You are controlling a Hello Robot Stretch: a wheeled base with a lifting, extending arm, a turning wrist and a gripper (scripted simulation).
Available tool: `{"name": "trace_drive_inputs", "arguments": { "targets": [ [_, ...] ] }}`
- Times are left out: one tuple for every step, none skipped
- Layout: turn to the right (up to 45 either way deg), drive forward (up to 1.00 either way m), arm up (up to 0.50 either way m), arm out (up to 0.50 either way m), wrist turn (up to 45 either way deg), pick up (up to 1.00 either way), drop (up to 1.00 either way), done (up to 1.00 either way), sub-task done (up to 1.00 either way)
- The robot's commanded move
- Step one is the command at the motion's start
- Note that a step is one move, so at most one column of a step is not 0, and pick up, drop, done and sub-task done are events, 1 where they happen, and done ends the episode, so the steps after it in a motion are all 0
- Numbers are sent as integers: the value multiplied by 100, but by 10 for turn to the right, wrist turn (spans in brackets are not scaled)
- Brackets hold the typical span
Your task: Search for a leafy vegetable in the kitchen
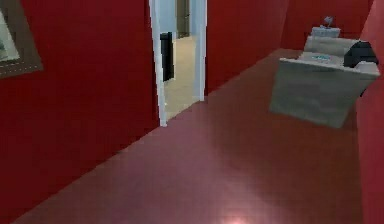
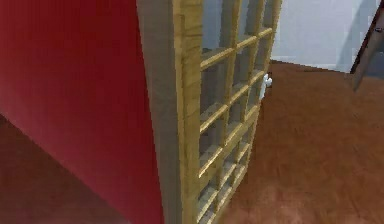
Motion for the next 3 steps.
{"name": "trace_drive_inputs", "arguments": {
  "targets": [
    [0, 100, 0, 0, 0, 0, 0, 0, 0],
    [0, 100, 0, 0, 0, 0, 0, 0, 0],
    [120, 0, 0, 0, 0, 0, 0, 0, 0]
  ]
}}
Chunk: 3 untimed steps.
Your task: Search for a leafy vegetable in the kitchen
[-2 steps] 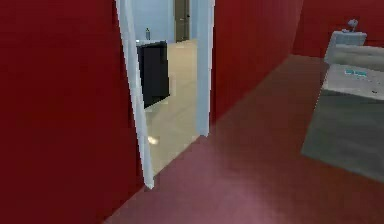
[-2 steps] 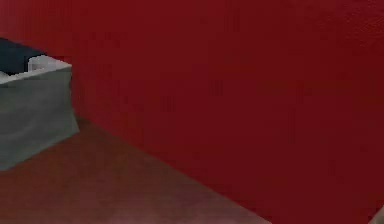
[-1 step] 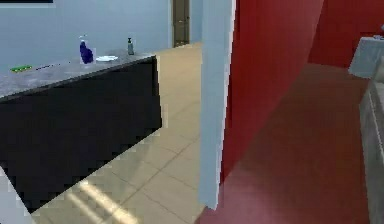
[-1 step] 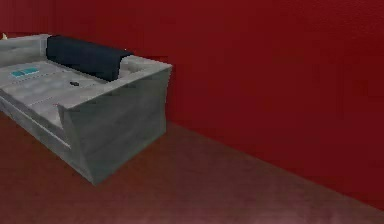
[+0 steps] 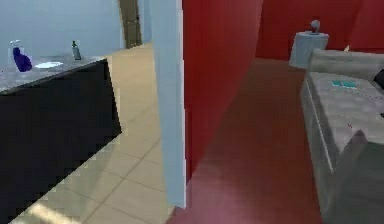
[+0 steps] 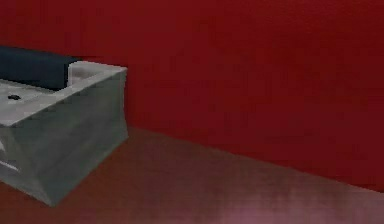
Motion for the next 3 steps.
{"name": "trace_drive_inputs", "arguments": {
  "targets": [
    [0, 20, 0, 0, 0, 0, 0, 0, 0],
    [-90, 0, 0, 0, 0, 0, 0, 0, 0],
    [0, 50, 0, 0, 0, 0, 0, 0, 0]
  ]
}}
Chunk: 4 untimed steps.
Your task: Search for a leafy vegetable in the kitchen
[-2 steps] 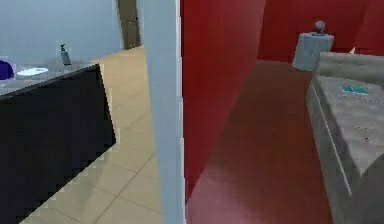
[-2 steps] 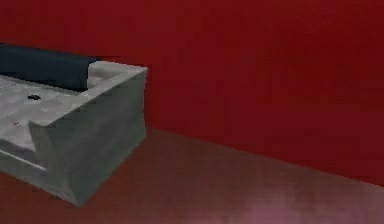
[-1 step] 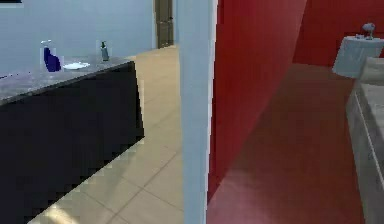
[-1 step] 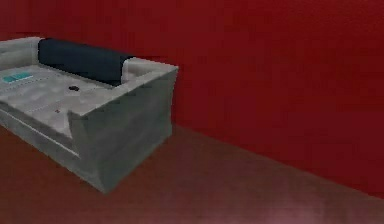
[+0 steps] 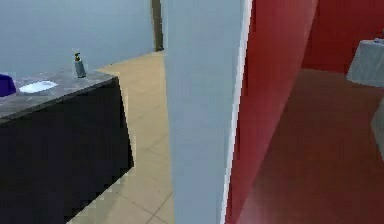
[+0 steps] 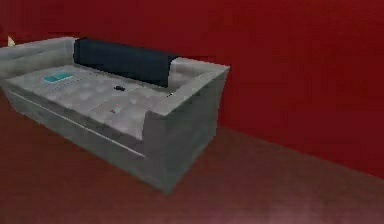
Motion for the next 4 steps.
{"name": "trace_drive_inputs", "arguments": {
  "targets": [
    [-450, 0, 0, 0, 0, 0, 0, 0, 0],
    [-120, 0, 0, 0, 0, 0, 0, 0, 0],
    [0, 45, 0, 0, 0, 0, 0, 0, 0],
    [0, 30, 0, 0, 0, 0, 0, 0, 0]
  ]
}}
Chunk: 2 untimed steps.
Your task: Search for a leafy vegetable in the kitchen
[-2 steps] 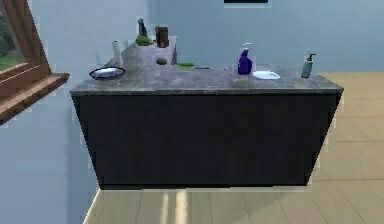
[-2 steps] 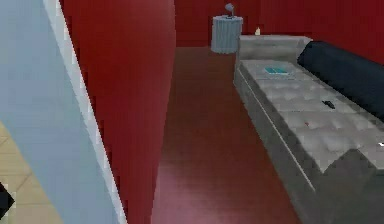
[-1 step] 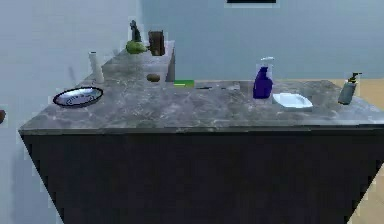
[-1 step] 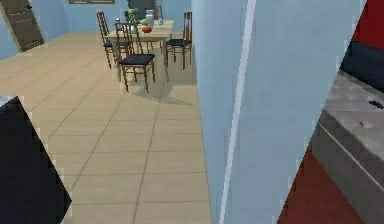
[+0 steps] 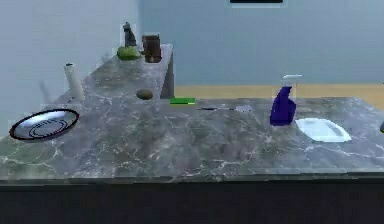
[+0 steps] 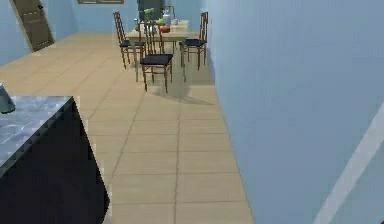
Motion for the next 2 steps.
{"name": "trace_drive_inputs", "arguments": {
  "targets": [
    [450, 0, 0, 0, 0, 0, 0, 0, 0],
    [330, 0, 0, 0, 0, 0, 0, 0, 0]
  ]
}}
